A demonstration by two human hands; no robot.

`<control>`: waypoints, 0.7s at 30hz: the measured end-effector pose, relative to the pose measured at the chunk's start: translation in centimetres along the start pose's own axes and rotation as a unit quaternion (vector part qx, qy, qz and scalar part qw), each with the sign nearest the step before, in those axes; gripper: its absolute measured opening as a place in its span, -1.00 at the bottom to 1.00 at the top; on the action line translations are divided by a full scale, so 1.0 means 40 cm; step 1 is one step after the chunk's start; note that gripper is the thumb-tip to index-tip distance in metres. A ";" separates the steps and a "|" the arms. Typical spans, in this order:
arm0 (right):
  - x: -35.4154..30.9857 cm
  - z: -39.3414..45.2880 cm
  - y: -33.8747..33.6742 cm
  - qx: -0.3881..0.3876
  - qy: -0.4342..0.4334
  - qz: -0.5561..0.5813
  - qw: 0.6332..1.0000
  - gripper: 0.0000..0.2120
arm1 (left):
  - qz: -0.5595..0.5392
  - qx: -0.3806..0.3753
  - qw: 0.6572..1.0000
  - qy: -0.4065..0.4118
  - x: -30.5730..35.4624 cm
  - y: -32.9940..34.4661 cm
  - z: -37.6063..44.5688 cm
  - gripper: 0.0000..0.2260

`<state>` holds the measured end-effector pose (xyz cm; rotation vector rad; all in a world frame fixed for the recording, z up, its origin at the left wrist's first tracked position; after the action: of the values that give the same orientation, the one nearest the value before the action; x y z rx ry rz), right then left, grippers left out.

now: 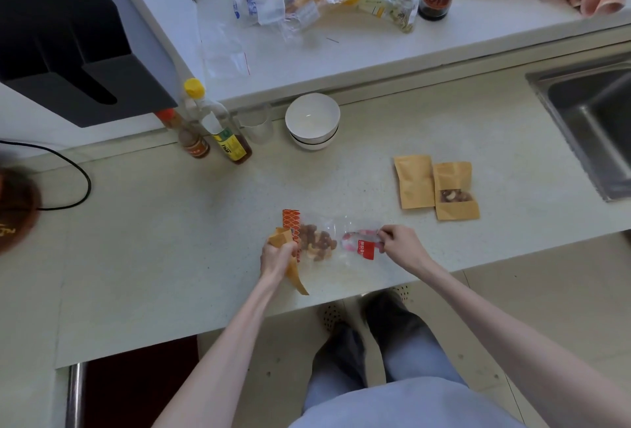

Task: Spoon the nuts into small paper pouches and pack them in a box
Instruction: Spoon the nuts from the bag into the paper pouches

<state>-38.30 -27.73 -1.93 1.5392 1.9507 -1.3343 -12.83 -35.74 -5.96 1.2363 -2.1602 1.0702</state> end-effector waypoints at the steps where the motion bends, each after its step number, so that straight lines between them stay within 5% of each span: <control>1: -0.030 -0.005 -0.018 0.023 -0.026 0.009 0.999 -0.73 | -0.016 0.010 1.000 0.016 0.020 -0.006 -0.003 -0.88; 7: -0.159 -0.037 -0.142 0.142 -0.163 0.021 0.976 -0.78 | -0.092 0.035 0.988 0.119 0.133 -0.051 -0.013 -0.83; 21: -0.032 0.045 -0.041 0.108 -0.023 -0.051 0.993 -0.68 | -0.058 -0.015 0.997 0.056 0.064 0.011 0.023 -0.77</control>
<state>-39.81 -29.91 -1.16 1.5033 1.9321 -1.6558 -14.52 -37.68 -4.96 1.2412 -1.9894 1.0300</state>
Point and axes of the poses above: each hand's wrist, its own z-axis towards the middle knuckle, its own y-axis out of the palm, x = y × z, the point moved 6 cm from there along z, towards the middle knuckle, and after that the axes turned 4 degrees about z, right-handed, at the moved point
